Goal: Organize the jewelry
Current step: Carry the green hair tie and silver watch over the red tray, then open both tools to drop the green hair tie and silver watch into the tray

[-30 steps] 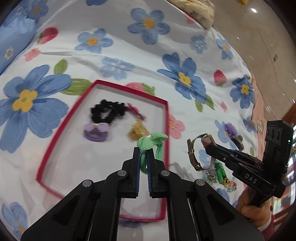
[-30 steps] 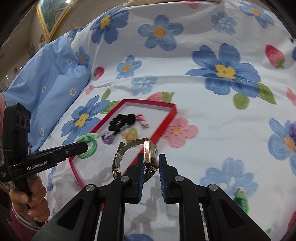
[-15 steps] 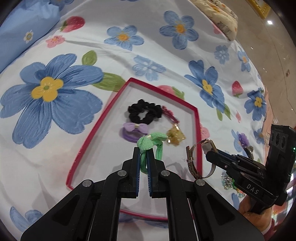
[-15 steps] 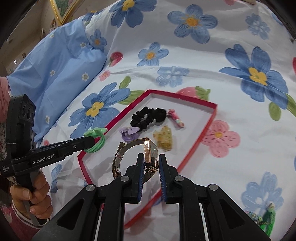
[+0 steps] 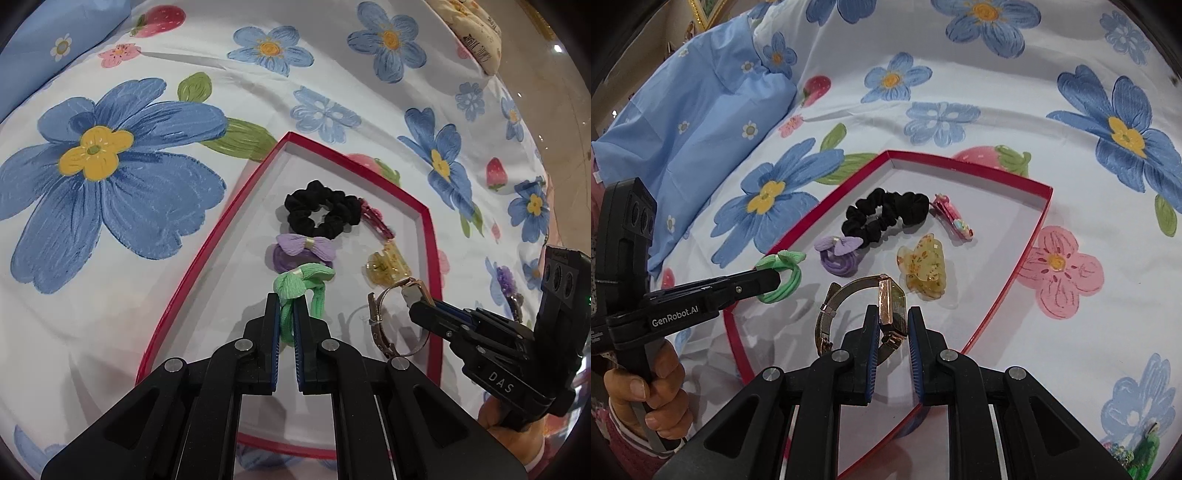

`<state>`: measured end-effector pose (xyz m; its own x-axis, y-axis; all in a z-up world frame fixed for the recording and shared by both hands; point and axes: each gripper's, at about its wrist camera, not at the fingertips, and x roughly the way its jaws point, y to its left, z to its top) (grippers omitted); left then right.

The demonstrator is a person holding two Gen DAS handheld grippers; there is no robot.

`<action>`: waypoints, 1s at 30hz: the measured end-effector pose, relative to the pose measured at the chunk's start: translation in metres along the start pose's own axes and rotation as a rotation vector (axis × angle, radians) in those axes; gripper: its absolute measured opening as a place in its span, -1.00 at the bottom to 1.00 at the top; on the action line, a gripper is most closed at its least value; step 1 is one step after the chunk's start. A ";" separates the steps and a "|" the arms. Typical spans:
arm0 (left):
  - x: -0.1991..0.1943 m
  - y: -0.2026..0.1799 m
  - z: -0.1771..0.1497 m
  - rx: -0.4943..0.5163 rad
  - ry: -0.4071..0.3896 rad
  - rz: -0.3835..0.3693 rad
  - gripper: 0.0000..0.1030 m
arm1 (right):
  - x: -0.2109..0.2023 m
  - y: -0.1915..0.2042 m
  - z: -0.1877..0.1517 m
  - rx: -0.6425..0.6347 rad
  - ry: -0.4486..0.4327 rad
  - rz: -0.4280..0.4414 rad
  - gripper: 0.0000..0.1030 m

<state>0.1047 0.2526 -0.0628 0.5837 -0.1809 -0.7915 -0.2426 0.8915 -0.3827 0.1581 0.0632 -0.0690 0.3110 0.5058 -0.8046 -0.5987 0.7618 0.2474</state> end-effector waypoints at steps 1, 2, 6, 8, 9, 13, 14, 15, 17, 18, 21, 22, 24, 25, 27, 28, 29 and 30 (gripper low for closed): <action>0.002 0.001 0.001 0.000 0.004 0.003 -0.89 | 0.003 0.000 0.000 -0.001 0.008 -0.002 -0.70; 0.005 0.002 0.001 -0.001 0.012 0.005 -0.89 | 0.006 0.000 0.000 -0.003 0.017 -0.003 -0.70; 0.015 0.002 0.002 0.008 0.047 0.015 -0.89 | 0.017 0.001 0.001 -0.021 0.055 -0.010 -0.70; 0.019 0.001 0.001 0.013 0.057 0.026 -0.89 | 0.021 0.002 0.002 -0.026 0.065 -0.015 -0.70; 0.021 0.001 0.001 0.015 0.060 0.030 -0.89 | 0.022 0.002 0.002 -0.030 0.067 -0.016 -0.70; 0.026 0.000 0.001 0.029 0.075 0.049 -0.89 | 0.024 0.003 0.004 -0.039 0.076 -0.024 -0.70; 0.027 -0.001 0.001 0.035 0.078 0.056 -0.88 | 0.026 0.004 0.004 -0.047 0.082 -0.029 -0.70; 0.028 -0.002 0.001 0.041 0.082 0.065 -0.88 | 0.027 0.004 0.005 -0.051 0.085 -0.033 -0.70; 0.030 -0.002 0.001 0.046 0.088 0.072 -0.87 | 0.029 0.006 0.006 -0.062 0.094 -0.039 -0.70; 0.031 -0.002 0.001 0.045 0.089 0.077 -0.87 | 0.030 0.006 0.006 -0.063 0.097 -0.041 -0.71; 0.031 -0.001 0.001 0.041 0.089 0.082 -0.84 | 0.031 0.006 0.007 -0.067 0.106 -0.041 -0.70; 0.030 -0.001 0.001 0.039 0.089 0.082 -0.78 | 0.031 0.006 0.007 -0.066 0.108 -0.037 -0.68; 0.029 -0.001 0.001 0.040 0.087 0.086 -0.68 | 0.031 0.006 0.007 -0.063 0.107 -0.031 -0.68; 0.028 -0.001 0.000 0.038 0.086 0.089 -0.59 | 0.030 0.005 0.007 -0.059 0.105 -0.029 -0.67; 0.026 0.000 0.000 0.031 0.083 0.085 -0.44 | 0.028 0.005 0.007 -0.051 0.100 -0.017 -0.61; 0.025 0.000 0.000 0.026 0.080 0.084 -0.37 | 0.027 0.005 0.007 -0.045 0.096 -0.010 -0.61; 0.022 0.001 -0.001 0.020 0.074 0.084 -0.36 | 0.025 0.004 0.007 -0.038 0.091 -0.004 -0.60; 0.020 0.002 -0.001 0.014 0.070 0.083 -0.35 | 0.023 0.004 0.007 -0.031 0.088 0.009 -0.59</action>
<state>0.1146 0.2502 -0.0798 0.5061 -0.1346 -0.8519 -0.2770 0.9101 -0.3083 0.1682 0.0805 -0.0829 0.2401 0.4739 -0.8472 -0.6239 0.7439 0.2393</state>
